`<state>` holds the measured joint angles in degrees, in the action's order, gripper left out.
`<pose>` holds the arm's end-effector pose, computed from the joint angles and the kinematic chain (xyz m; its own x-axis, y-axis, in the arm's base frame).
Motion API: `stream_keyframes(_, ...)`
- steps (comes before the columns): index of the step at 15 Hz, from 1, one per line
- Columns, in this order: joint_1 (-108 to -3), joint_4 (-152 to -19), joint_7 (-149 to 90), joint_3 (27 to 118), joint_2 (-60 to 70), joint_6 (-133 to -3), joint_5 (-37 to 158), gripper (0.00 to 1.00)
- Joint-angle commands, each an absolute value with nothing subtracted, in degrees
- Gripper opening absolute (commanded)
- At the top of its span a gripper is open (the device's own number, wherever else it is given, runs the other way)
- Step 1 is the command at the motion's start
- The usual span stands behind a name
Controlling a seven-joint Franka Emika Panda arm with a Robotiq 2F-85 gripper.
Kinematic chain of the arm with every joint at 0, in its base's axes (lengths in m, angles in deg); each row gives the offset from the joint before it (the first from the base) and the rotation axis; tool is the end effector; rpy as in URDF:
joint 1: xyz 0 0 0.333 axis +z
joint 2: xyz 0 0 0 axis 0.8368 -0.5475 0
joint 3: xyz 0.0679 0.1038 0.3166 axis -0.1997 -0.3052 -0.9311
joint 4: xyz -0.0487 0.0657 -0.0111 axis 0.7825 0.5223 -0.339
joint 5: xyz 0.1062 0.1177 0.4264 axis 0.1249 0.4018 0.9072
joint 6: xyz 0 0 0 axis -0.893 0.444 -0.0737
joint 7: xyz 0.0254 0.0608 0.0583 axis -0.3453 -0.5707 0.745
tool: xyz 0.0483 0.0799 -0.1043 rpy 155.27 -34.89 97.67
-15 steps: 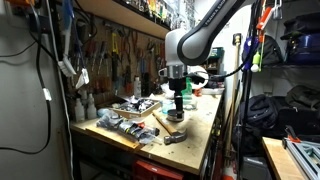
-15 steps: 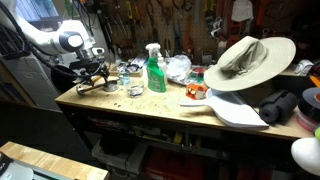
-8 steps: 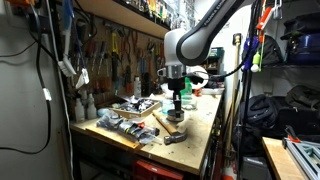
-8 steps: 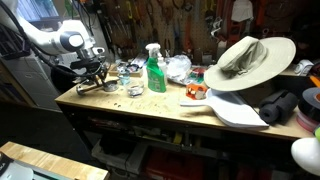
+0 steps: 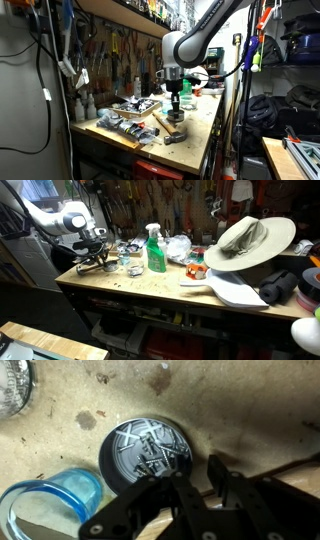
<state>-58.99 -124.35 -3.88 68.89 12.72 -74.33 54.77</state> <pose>0.5711 -0.0305 0.2268 0.9067 0.4202 -0.0357 0.4216 -0.9017 0.0953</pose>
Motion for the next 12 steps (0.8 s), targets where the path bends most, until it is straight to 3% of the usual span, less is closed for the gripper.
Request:
stream_keyframes(1,-58.96,-123.57,-4.51,69.08,11.27,-74.91,53.29,0.21)
stream_keyframes(2,-58.94,-123.39,-4.65,69.11,11.06,-74.91,53.15,0.19)
stream_keyframes(3,-58.9,-123.25,-4.89,69.14,10.87,-74.94,52.98,0.04)
stream_keyframes(6,-58.98,-122.98,-4.58,69.07,10.88,-74.79,53.2,0.0)
stream_keyframes(12,-60.2,-123.31,0.13,68.47,15.23,-70.39,57.63,0.01)
